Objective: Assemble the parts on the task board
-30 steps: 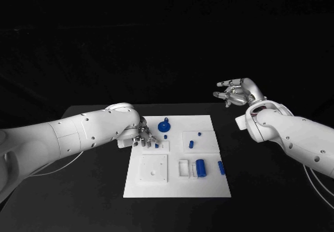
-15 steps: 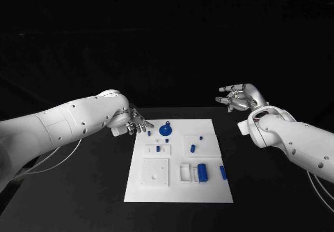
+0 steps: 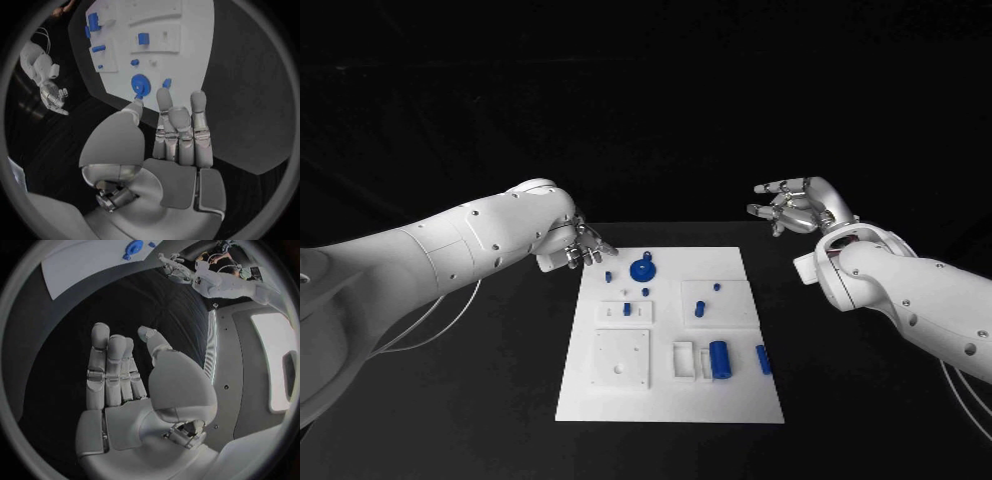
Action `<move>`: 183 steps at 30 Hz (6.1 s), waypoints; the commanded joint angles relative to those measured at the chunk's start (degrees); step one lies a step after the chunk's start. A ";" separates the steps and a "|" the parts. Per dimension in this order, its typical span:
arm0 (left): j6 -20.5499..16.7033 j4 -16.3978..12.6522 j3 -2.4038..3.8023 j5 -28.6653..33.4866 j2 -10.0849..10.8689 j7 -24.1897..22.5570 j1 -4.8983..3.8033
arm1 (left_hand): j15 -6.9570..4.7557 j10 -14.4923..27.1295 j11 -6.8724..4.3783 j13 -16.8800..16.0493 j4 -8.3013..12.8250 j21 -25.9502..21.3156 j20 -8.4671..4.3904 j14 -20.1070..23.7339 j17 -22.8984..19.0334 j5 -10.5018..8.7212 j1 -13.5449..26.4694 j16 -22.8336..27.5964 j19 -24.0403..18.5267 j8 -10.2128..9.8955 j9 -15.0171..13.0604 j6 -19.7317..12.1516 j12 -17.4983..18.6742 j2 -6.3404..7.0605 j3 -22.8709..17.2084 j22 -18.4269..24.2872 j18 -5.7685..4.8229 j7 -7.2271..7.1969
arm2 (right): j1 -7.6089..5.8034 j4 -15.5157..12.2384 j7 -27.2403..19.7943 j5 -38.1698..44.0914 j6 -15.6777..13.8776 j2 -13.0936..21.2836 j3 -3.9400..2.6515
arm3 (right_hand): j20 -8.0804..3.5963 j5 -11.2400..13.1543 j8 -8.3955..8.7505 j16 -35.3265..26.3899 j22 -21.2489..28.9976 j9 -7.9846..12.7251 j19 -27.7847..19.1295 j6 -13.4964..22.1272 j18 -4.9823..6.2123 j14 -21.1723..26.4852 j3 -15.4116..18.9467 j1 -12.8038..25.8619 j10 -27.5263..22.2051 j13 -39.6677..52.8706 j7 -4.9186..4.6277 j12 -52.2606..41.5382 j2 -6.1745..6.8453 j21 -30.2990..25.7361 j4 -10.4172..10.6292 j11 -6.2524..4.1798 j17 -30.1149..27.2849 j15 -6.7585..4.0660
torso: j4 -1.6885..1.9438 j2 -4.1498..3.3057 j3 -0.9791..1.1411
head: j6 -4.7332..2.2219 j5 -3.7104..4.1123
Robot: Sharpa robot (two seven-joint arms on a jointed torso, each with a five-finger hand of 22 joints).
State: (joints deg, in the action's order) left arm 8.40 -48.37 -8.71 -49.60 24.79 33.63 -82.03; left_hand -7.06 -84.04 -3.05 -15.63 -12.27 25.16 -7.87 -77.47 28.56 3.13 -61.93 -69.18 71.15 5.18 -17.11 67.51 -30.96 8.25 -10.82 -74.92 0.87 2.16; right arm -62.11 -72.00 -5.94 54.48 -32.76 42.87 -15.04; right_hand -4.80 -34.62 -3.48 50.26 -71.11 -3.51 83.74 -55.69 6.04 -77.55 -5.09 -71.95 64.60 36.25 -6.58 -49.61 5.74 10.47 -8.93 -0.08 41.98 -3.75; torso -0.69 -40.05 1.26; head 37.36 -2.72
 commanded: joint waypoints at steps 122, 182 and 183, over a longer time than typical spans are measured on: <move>-7.20 -17.70 -1.92 4.32 9.53 -1.79 0.29 | -0.16 -2.87 -1.66 4.07 19.26 4.64 0.13 -3.32 8.67 18.57 -4.70 -4.60 0.55 2.09 -9.07 10.90 -7.28 -11.11 -4.65 -1.19 0.30 -3.82 | 0.17 -0.38 -0.13 -0.13 0.57 0.19 -0.34 | -0.01 -0.27 0.04 0.29 -0.11 0.05 1.96 0.06 0.39 0.52 0.12 0.37 -0.34 -0.07 -0.06 -0.15 0.30 -0.37 0.36 0.10 -0.07 0.00 | 0.47 0.01 -0.22 | 0.91 -0.32; -10.44 -27.52 -5.19 -1.62 12.05 1.53 3.05 | -0.15 -2.81 -1.78 3.76 19.23 6.78 0.56 -4.24 11.72 18.50 -4.28 -6.12 0.28 1.54 -12.53 12.26 -9.75 -11.56 -4.94 -1.16 0.96 -4.26 | 0.75 -0.62 -0.09 -0.27 0.67 0.78 -0.34 | -0.03 -0.69 0.02 0.29 -0.11 0.04 1.99 -0.07 0.37 0.50 0.20 0.41 -0.36 -0.08 -0.05 -0.12 0.24 -0.41 0.38 0.09 -0.08 -0.02 | 0.77 0.48 -0.20 | 2.15 -0.35; -10.37 -27.49 -5.19 -1.76 12.07 1.59 3.06 | -0.13 -2.82 -1.77 3.79 19.21 6.81 0.59 -4.23 11.73 18.37 -4.23 -6.11 0.21 1.45 -12.61 12.24 -9.73 -11.63 -4.92 -1.14 0.99 -4.25 | 0.76 -0.63 -0.09 -0.27 0.67 0.78 -0.34 | -0.03 -0.69 0.02 0.29 -0.11 0.04 1.99 -0.07 0.37 0.50 0.20 0.41 -0.36 -0.08 -0.05 -0.12 0.24 -0.41 0.38 0.09 -0.08 -0.02 | 0.76 0.47 -0.20 | 2.10 -0.36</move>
State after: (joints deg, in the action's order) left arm -3.48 -75.82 -13.93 -50.02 36.97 34.76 -78.99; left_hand -7.23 -84.87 -3.68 -11.92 6.86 31.60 -7.57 -81.39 40.33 21.66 -66.10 -75.17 71.66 6.47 -14.55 66.75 -40.56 -2.99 -15.43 -74.94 0.87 4.62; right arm -61.39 -72.51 -5.76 54.20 -32.73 43.64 -15.34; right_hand -4.80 -35.12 -3.48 50.26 -71.18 -3.53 83.74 -55.79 6.04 -77.55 -4.84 -71.95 64.60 36.24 -6.48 -49.61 5.74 10.25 -8.69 -0.08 41.95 -3.75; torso 0.08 -39.54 1.05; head 39.45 -3.04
